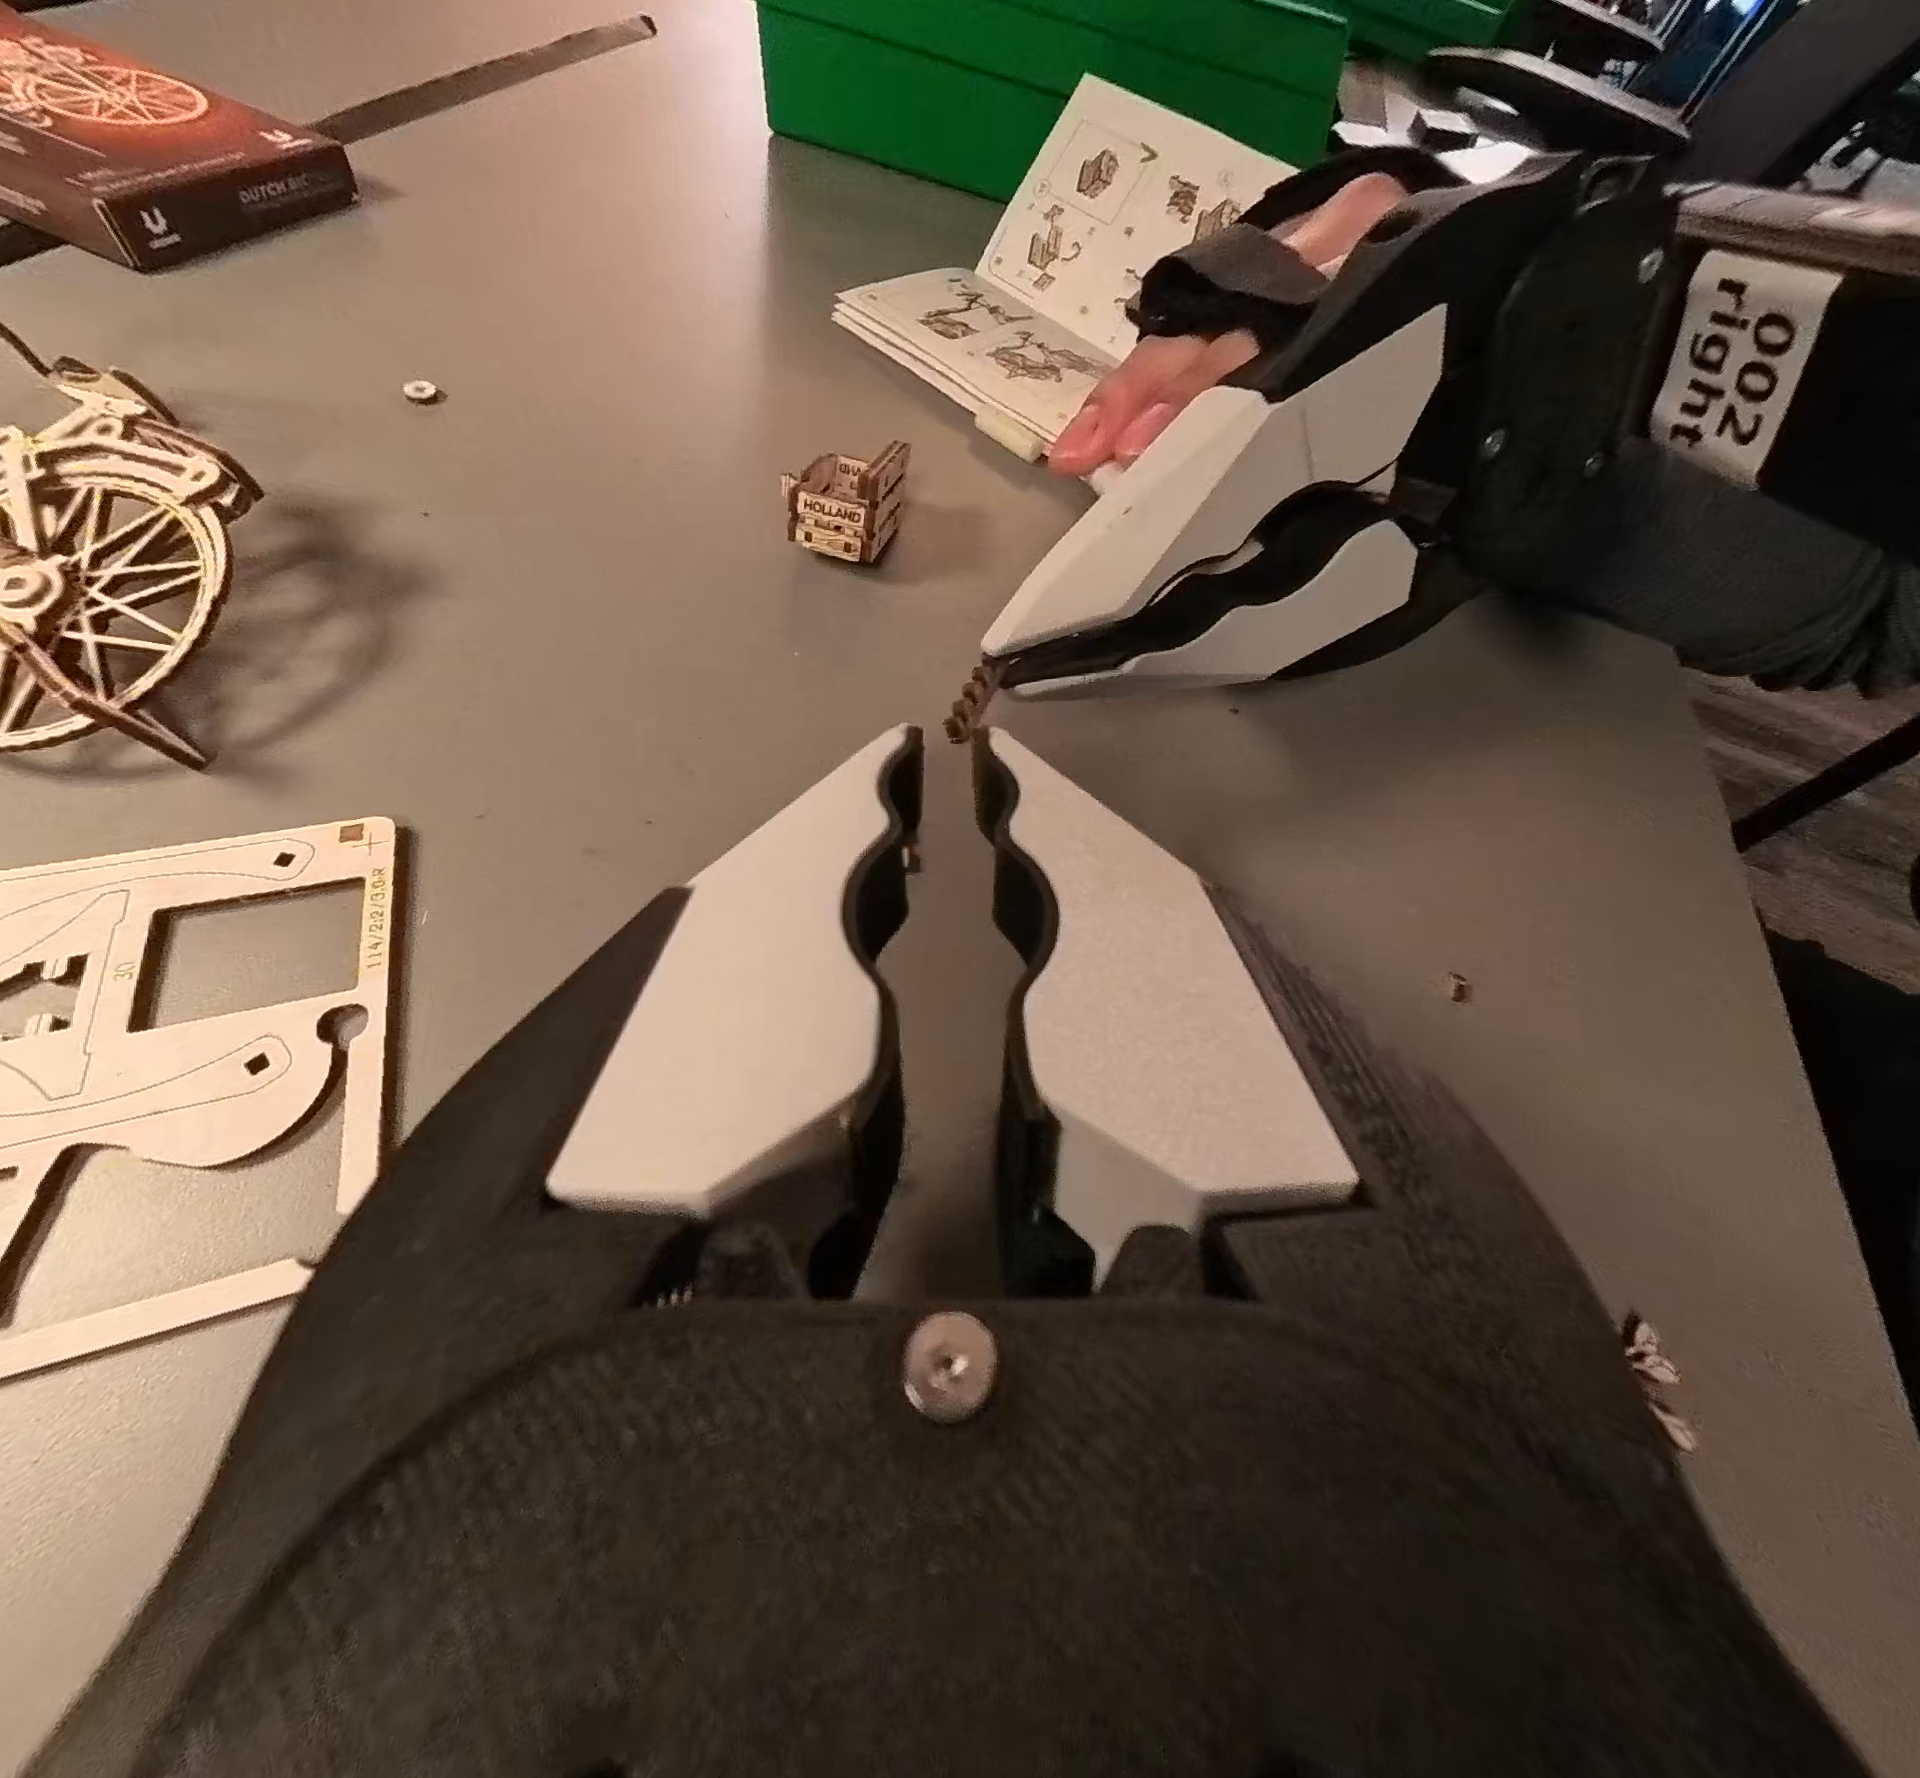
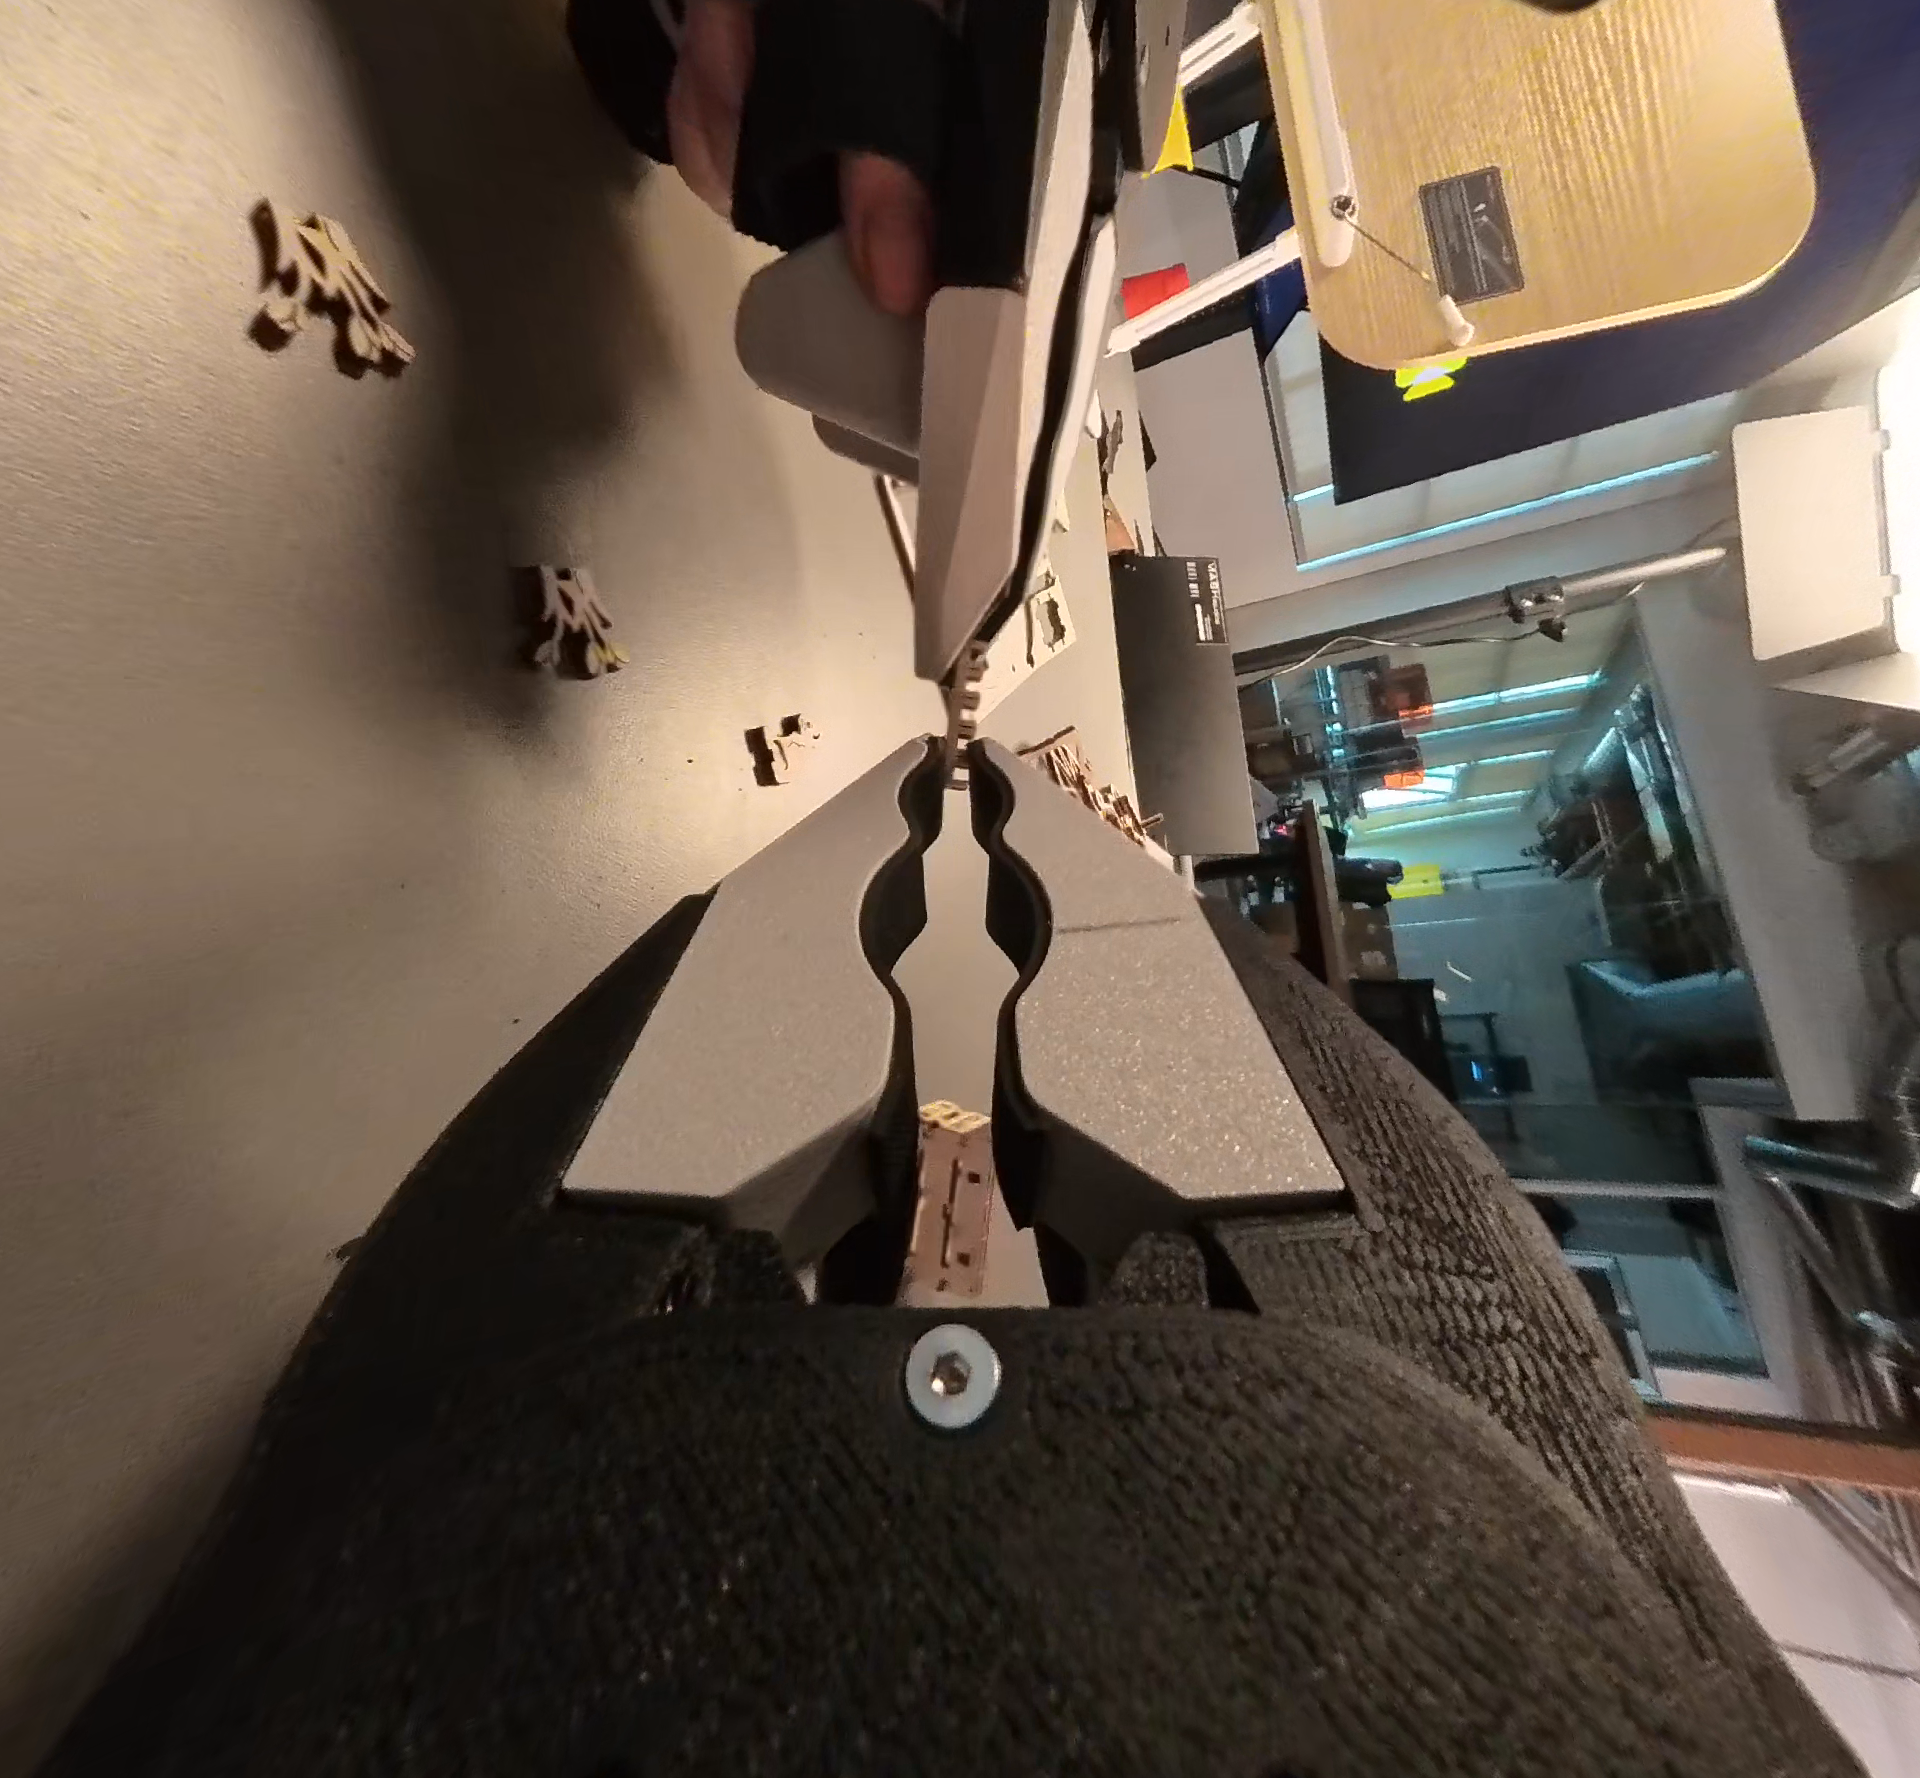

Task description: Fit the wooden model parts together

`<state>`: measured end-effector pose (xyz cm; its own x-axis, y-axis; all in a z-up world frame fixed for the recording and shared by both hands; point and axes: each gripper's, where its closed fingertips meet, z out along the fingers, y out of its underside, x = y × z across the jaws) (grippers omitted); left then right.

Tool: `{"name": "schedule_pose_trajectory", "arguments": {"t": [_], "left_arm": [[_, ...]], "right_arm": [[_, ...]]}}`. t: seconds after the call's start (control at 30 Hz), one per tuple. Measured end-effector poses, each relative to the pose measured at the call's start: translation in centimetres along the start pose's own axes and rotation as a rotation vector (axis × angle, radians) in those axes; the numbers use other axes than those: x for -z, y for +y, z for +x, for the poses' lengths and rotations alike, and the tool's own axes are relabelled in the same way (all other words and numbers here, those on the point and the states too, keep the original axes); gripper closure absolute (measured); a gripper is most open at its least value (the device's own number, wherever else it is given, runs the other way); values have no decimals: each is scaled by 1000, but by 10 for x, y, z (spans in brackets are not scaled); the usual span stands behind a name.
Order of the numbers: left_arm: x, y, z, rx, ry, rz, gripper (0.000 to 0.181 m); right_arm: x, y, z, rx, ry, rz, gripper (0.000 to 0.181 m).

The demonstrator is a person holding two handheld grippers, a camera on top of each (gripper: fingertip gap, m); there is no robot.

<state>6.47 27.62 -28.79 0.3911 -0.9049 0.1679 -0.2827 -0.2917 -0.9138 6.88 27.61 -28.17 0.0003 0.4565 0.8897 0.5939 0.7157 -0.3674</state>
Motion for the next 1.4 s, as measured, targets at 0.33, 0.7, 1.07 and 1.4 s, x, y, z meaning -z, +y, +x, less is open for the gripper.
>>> {"name": "schedule_pose_trajectory", "arguments": {"t": [0.33,0.7,1.07,1.4], "left_arm": [[10,2,-5,-40,-50,-58,181],[35,29,-16,-193,-94,-183,181],[29,52,-18,-386,-178,-310,181],[31,50,-17,-352,-164,-273,181]], "right_arm": [[3,-1,-15,-346,-216,59,164],[-16,10,-33,-833,-488,-19,154],[-37,23,-41,-1030,-490,-539,159],[-42,23,-34,-1171,-489,-456,177]]}}
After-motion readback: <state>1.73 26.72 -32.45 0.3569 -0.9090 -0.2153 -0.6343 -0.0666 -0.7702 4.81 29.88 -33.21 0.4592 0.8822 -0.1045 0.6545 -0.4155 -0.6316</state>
